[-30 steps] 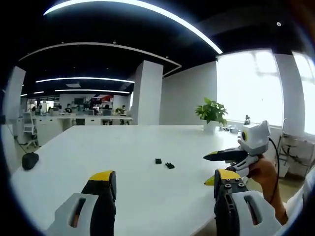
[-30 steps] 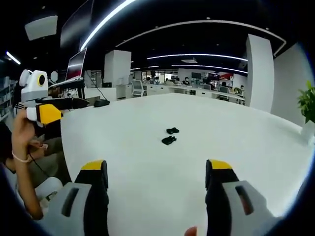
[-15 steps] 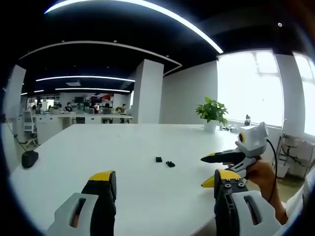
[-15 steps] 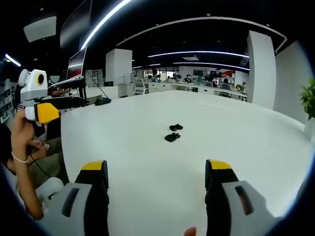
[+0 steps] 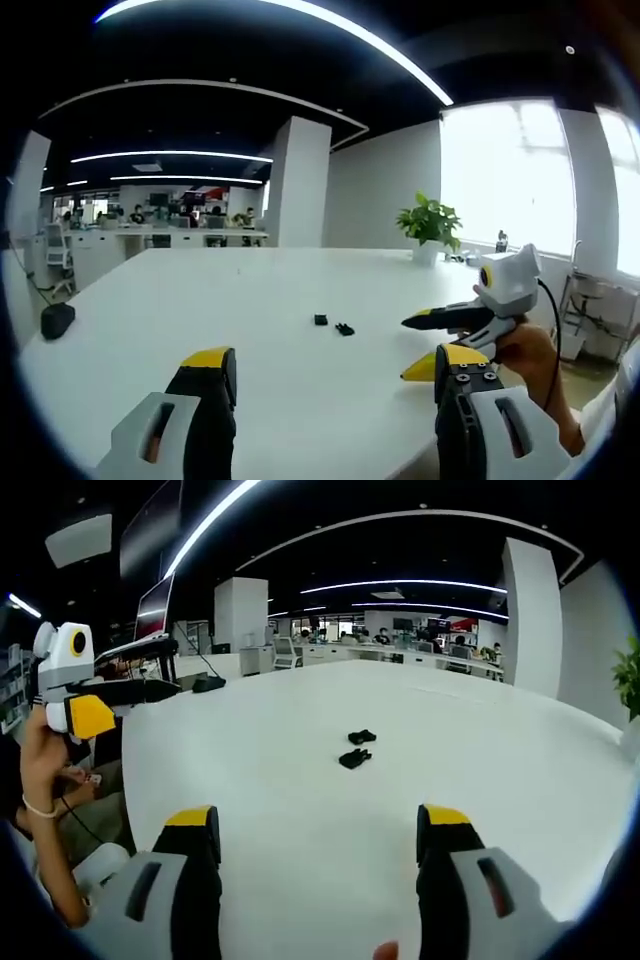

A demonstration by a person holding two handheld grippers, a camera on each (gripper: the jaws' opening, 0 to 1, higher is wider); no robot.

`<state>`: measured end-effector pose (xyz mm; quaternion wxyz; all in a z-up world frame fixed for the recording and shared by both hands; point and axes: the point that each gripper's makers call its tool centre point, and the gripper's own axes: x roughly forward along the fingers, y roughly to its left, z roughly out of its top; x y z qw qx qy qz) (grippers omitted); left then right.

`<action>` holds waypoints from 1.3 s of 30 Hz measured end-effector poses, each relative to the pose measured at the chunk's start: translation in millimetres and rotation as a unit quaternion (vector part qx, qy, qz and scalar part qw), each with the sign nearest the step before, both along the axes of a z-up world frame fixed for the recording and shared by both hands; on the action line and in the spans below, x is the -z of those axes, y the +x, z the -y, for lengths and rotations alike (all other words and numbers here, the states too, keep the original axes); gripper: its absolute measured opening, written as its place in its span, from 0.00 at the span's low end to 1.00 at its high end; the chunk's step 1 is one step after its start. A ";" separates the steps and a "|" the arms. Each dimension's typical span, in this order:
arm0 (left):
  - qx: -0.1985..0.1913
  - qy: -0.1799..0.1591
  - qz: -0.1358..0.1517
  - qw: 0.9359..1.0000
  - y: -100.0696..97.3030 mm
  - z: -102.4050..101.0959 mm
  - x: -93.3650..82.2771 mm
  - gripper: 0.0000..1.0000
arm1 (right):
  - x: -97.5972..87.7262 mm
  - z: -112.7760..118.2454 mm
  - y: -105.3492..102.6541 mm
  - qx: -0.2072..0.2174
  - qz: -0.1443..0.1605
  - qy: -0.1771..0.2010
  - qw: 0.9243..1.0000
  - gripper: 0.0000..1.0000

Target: Snap the two parts of the plastic buckle together until the buckle closes and remains connected.

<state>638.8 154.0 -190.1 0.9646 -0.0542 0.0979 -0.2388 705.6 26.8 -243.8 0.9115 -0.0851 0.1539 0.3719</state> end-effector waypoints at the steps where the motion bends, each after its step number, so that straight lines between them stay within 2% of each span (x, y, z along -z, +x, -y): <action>1: 0.000 0.000 0.000 1.000 0.1 0.2 0.0 0.83 | 0.2 -1.0 -0.1 -0.001 0.000 -0.001 1.000 0.81; 20: 0.002 -0.001 -0.004 1.000 0.1 0.7 2.0 0.83 | 2.1 -8.4 -1.1 -0.006 -0.006 -0.006 1.000 0.81; 39: 0.001 -0.002 -0.009 1.000 2.3 -2.2 5.3 0.83 | 6.1 -15.8 12.3 -0.003 -0.018 -0.008 1.000 0.81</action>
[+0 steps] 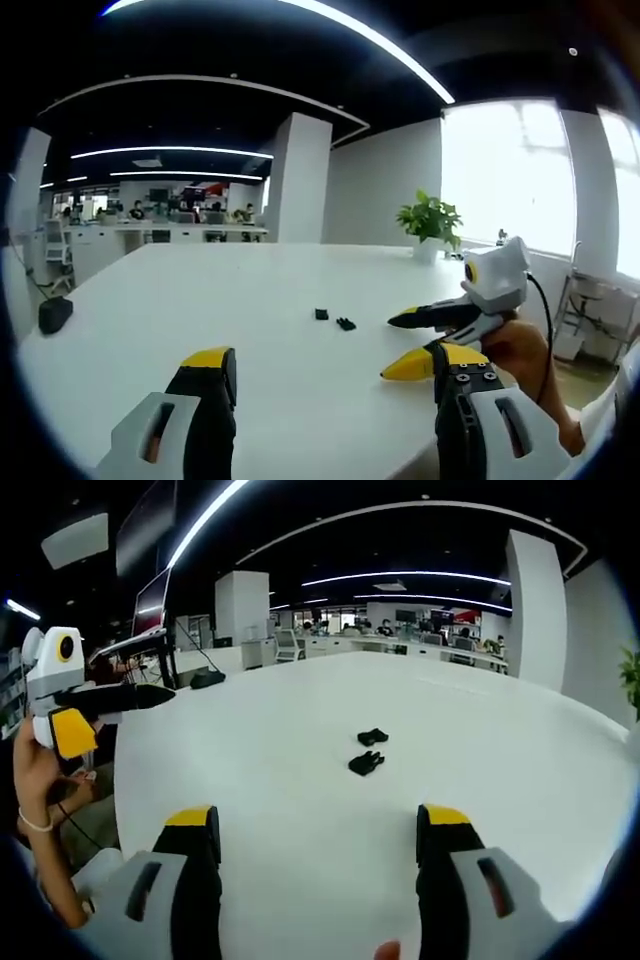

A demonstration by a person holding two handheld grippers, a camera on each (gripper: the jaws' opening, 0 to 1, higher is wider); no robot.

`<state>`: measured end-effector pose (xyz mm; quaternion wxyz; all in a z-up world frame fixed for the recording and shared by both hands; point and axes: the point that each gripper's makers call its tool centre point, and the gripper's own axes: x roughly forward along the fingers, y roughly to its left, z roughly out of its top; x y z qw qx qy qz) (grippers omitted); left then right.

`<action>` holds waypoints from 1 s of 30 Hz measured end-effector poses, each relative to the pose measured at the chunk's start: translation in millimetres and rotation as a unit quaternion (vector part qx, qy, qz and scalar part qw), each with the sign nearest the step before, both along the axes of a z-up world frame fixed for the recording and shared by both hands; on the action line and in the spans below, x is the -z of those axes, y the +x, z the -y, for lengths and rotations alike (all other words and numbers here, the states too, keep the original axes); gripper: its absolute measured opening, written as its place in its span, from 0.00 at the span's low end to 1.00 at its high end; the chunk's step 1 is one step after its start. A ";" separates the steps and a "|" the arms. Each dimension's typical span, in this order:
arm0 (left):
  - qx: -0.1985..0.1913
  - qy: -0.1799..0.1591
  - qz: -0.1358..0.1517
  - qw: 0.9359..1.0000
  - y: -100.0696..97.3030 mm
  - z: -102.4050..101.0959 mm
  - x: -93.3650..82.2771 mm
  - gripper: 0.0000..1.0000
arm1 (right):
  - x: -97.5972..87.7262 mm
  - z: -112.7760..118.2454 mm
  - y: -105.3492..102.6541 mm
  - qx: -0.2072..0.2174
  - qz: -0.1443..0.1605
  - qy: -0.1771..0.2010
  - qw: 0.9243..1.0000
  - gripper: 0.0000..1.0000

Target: Snap the two parts of the plastic buckle together until the buckle closes and remains connected.

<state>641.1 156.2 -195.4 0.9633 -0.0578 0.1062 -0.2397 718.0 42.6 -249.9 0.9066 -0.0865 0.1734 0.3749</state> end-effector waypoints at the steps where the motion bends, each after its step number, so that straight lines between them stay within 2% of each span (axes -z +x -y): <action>1: 0.000 0.000 0.000 1.000 0.1 -0.4 0.2 0.83 | 0.5 -0.3 0.9 0.001 0.000 -0.001 1.000 0.81; 12: -0.001 -0.002 -0.003 1.000 0.9 -2.3 3.2 0.83 | 2.5 -10.8 13.4 0.000 -0.005 -0.002 1.000 0.80; 18: -0.004 -0.004 -0.005 1.000 0.5 -5.4 3.9 0.83 | 4.2 -15.0 15.5 0.005 0.000 -0.014 1.000 0.79; 30: -0.002 -0.006 -0.005 1.000 -0.8 -6.1 3.3 0.83 | 3.0 -19.1 13.4 0.009 0.001 -0.015 1.000 0.77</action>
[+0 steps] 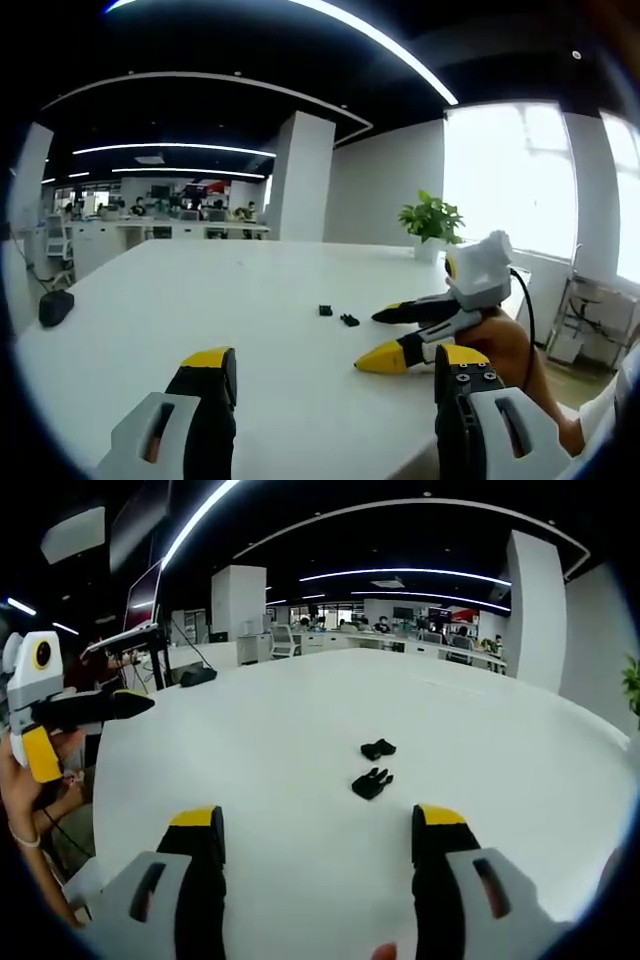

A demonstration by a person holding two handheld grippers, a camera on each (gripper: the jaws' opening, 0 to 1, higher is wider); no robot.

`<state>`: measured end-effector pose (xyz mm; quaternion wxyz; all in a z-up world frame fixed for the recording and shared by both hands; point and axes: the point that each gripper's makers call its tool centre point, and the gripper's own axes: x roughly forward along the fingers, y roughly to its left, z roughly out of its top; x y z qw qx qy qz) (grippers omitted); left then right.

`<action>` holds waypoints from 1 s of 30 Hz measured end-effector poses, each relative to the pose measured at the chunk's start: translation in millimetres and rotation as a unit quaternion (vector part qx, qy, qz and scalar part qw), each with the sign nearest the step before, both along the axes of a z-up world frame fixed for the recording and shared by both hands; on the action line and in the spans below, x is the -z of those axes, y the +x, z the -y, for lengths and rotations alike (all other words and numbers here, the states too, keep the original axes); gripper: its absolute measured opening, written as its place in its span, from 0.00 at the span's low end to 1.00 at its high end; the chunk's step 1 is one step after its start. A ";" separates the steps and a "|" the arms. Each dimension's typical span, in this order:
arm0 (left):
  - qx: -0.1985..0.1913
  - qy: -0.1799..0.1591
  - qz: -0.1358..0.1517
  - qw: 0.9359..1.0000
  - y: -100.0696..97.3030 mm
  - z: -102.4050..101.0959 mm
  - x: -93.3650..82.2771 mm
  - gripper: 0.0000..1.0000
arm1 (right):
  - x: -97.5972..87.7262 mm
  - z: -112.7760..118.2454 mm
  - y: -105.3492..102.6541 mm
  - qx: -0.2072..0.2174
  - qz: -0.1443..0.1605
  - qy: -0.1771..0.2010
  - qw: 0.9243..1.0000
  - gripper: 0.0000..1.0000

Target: Snap the two parts of the plastic buckle together until the buckle closes and remains connected.

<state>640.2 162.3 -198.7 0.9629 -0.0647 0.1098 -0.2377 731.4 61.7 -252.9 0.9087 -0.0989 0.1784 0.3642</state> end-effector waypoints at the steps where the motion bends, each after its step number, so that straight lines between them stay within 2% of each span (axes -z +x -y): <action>1: 0.000 0.000 0.000 1.000 0.0 -0.3 0.1 0.83 | 0.1 0.2 0.7 0.001 0.000 0.000 1.000 0.76; 13: -0.003 -0.002 0.001 1.000 -1.6 -2.1 -0.9 0.83 | -3.8 9.6 19.5 0.029 -0.006 0.016 0.999 0.65; 23: -0.003 -0.003 0.002 1.000 -1.5 -2.7 -0.7 0.83 | -1.1 13.4 31.7 0.052 0.004 -0.002 0.999 0.54; 30: -0.008 -0.007 0.002 1.000 0.0 -7.7 -0.2 0.83 | 1.1 11.1 35.8 0.046 0.000 0.001 0.999 0.51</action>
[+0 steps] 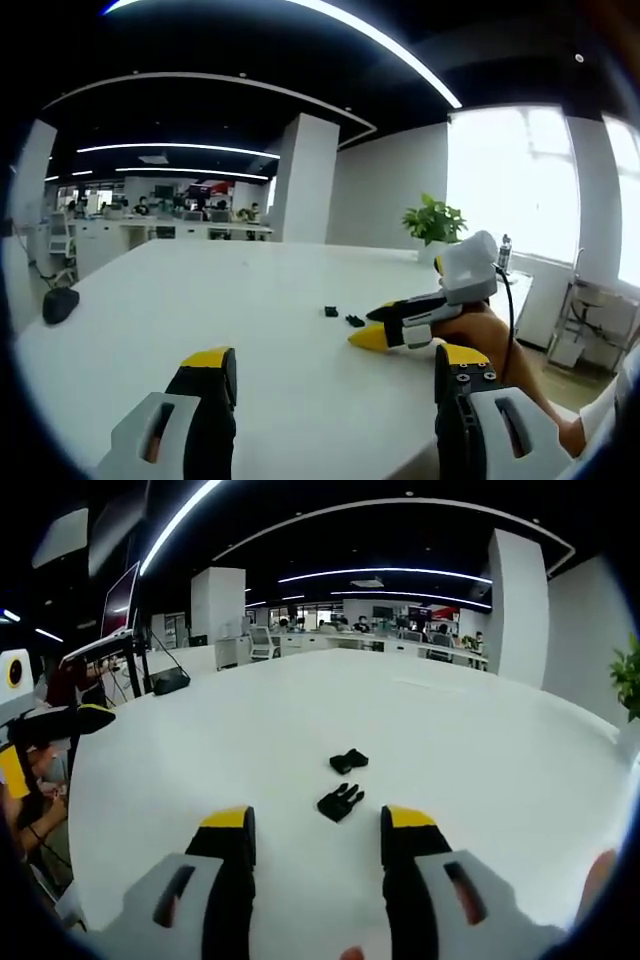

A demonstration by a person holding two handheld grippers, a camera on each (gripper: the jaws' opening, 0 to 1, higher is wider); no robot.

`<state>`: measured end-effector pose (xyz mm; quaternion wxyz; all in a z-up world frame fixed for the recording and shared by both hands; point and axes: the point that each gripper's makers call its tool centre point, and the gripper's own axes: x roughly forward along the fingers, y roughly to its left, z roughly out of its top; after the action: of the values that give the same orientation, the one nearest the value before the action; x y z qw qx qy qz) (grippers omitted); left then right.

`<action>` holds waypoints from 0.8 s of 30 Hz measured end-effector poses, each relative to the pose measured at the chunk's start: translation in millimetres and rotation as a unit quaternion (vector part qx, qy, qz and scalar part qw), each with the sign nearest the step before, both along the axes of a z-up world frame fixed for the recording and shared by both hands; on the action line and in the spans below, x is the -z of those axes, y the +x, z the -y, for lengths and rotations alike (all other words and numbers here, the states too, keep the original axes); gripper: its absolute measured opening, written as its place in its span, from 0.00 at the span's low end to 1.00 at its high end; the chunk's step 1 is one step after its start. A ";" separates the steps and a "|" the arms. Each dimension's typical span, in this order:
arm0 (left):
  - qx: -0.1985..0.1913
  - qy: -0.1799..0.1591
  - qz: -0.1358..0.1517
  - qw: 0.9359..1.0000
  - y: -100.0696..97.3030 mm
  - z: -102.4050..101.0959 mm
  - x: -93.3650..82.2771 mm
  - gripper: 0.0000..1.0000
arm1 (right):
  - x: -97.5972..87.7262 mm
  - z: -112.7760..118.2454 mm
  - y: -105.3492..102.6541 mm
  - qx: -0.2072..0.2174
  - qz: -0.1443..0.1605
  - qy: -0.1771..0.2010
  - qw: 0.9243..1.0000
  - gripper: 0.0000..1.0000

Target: Snap the two parts of the plastic buckle together until the buckle closes and remains connected.

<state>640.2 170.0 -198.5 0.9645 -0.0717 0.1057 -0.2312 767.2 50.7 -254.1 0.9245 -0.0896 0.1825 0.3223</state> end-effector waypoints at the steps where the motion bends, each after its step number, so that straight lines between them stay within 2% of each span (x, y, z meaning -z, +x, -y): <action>1: 0.000 0.000 0.000 1.000 0.2 -0.3 0.0 0.83 | 0.2 -0.1 0.6 0.000 0.000 0.000 1.000 0.50; 7: 0.001 0.000 0.000 1.000 1.2 0.1 0.1 0.83 | -0.2 -6.3 1.6 -0.012 0.004 -0.002 1.000 0.45; 14: 0.003 0.001 0.001 1.000 0.7 1.8 0.3 0.83 | -0.7 -11.6 -3.6 -0.025 0.014 -0.010 1.000 0.33; 24: -0.001 -0.002 0.002 1.000 -0.8 -2.4 -0.4 0.83 | -0.1 -13.9 -7.5 -0.026 0.014 -0.009 1.000 0.29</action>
<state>639.4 172.4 -198.1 0.9649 -0.0734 0.1028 -0.2305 759.7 64.6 -254.0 0.9175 -0.1072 0.1702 0.3432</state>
